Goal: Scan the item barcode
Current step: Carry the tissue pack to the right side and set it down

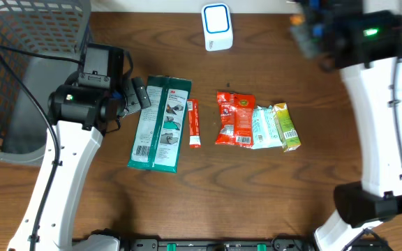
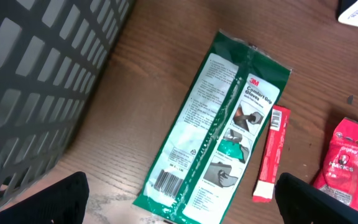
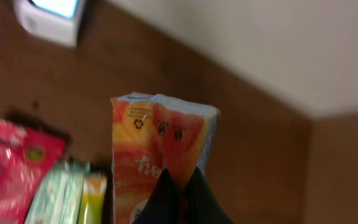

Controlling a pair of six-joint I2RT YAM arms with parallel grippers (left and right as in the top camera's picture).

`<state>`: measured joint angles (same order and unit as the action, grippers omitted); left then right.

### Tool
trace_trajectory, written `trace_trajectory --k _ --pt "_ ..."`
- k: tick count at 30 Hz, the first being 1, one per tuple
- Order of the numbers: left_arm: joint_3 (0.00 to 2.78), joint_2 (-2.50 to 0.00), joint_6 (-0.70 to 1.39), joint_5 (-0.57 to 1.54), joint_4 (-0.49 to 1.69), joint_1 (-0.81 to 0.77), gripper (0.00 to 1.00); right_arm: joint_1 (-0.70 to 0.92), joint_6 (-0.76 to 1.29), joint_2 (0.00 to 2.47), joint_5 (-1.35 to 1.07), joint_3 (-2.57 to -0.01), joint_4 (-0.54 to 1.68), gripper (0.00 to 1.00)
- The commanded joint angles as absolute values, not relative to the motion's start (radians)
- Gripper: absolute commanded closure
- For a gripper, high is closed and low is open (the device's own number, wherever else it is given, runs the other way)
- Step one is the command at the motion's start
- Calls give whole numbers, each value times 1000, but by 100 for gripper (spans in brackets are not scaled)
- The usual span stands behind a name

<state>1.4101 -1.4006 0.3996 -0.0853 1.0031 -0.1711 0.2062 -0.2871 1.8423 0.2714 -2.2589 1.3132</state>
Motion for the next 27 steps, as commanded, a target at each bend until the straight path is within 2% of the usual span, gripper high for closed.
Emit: trace_trajectory --k 1,6,12,19,23,24,25,26,27 --pt "1411 -1394 405 -98 1006 -169 4 46 -165 1853 86 -2233 1417 99" --pt "1411 -1394 405 -98 1006 -169 4 -154 -149 1864 62 -2074 1411 99" --pt "1411 -1394 405 -98 1006 -169 4 -347 -142 1865 62 -1757 1151 98" --pt "1411 -1394 405 -98 1006 -169 4 -432 -147 1865 61 -1393 706 96" --pt "1411 -1394 405 -98 1006 -169 4 -432 -147 1865 62 -1339 642 88" --pt "1411 -1394 405 -98 1006 -169 4 -432 -147 1865 62 -1339 643 80" --pt "1411 -1394 405 -98 1006 -169 4 -432 -147 1865 62 -1339 643 65" --pt "1411 -1394 405 -98 1006 -169 4 -432 -147 1864 62 -1339 643 54" --pt "1411 -1394 405 -98 1006 -169 4 -431 -147 1864 62 -1339 643 48"
